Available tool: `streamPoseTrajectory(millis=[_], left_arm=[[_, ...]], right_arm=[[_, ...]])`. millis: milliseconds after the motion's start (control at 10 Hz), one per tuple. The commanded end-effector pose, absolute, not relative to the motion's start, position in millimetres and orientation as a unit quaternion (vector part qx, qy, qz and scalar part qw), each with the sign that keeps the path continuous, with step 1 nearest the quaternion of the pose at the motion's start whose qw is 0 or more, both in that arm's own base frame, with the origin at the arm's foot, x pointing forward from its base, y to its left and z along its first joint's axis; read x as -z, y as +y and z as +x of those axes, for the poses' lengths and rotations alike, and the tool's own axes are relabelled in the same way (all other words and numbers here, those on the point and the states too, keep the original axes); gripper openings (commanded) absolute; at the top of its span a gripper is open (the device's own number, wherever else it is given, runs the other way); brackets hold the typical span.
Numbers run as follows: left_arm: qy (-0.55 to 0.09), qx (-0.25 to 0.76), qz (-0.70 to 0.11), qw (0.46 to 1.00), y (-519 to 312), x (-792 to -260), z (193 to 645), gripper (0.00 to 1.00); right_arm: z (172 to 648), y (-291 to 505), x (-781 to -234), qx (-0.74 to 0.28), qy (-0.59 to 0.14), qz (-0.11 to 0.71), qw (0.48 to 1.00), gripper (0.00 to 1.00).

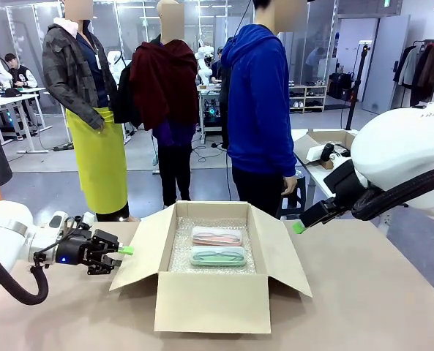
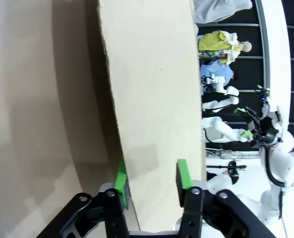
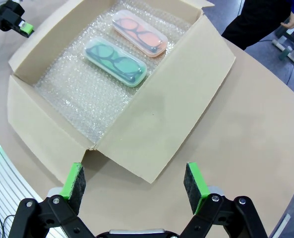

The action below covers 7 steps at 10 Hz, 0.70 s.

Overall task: Pack the glasses set securely to prepare it for shipping.
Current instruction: Position the Package Box on the left side of the table.

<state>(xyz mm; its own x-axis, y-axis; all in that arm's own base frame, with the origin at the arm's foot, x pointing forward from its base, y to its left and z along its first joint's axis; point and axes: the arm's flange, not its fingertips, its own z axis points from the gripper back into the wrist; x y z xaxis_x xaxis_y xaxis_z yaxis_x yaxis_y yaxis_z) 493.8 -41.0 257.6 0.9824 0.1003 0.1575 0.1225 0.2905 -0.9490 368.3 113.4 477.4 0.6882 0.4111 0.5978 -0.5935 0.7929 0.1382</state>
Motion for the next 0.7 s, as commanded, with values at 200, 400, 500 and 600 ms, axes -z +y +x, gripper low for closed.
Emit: streamPoseTrajectory(millis=[200,400,500,600], left_arm=[[-0.09,0.011,-0.64,0.763,-36,-276,490,0.0],[-0.082,0.02,-0.641,0.763,-42,-276,489,0.0],[-0.081,0.021,-0.639,0.764,-44,-275,488,0.0],[-0.079,0.021,-0.639,0.765,-46,-273,489,0.0]], right_arm=[[369,114,-478,-0.284,-0.286,0.164,0.9,1.0],[369,114,-478,-0.284,-0.286,0.164,0.9,1.0],[369,114,-478,-0.284,-0.286,0.164,0.9,1.0],[369,114,-478,-0.284,-0.286,0.164,0.9,1.0]])
